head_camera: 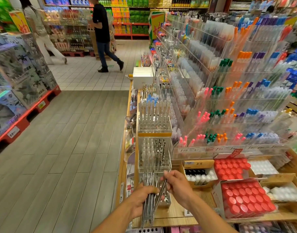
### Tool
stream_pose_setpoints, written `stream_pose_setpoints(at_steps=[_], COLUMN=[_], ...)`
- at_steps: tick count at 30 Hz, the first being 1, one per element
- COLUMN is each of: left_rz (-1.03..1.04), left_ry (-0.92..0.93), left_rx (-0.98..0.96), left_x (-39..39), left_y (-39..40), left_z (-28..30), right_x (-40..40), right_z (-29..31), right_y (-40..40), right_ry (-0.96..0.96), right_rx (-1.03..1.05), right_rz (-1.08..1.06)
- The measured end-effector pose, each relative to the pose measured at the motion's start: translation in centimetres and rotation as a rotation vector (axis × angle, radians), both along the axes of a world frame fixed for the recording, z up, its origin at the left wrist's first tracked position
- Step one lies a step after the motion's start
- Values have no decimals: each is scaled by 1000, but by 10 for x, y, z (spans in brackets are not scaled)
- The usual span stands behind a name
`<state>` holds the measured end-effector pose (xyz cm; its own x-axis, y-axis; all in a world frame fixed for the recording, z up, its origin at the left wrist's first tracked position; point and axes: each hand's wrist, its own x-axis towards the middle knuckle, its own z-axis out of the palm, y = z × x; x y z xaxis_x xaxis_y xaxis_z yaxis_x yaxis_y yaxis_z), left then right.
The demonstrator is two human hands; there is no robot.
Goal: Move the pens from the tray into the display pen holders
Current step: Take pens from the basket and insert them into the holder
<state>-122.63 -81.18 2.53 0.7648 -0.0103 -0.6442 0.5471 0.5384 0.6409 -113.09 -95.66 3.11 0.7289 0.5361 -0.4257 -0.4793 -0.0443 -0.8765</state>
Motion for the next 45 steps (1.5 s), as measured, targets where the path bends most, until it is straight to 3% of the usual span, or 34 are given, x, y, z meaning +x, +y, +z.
stream_pose_setpoints(at_steps=[6, 10, 16, 22, 28, 37, 45], left_rz=[77, 144, 128, 139, 128, 143, 140], left_ry=[23, 57, 76, 102, 104, 101, 115], left_rx=[-75, -65, -47, -12, 8, -1, 21], left_x=[-1, 0, -5, -5, 0, 0, -1], left_y=[5, 7, 7, 5, 5, 3, 3], left_z=[-3, -8, -14, -12, -11, -10, -2], right_x=[19, 26, 19, 10, 10, 6, 25], right_z=[5, 8, -8, -39, -59, -72, -28], right_y=[-18, -33, -41, -40, -36, -22, -18], right_ry=[69, 12, -528, -738, -790, -804, -762], right_rx=[238, 261, -223, -517, -664, -814, -970], right_rz=[-148, -157, -98, 105, 241, 264, 456])
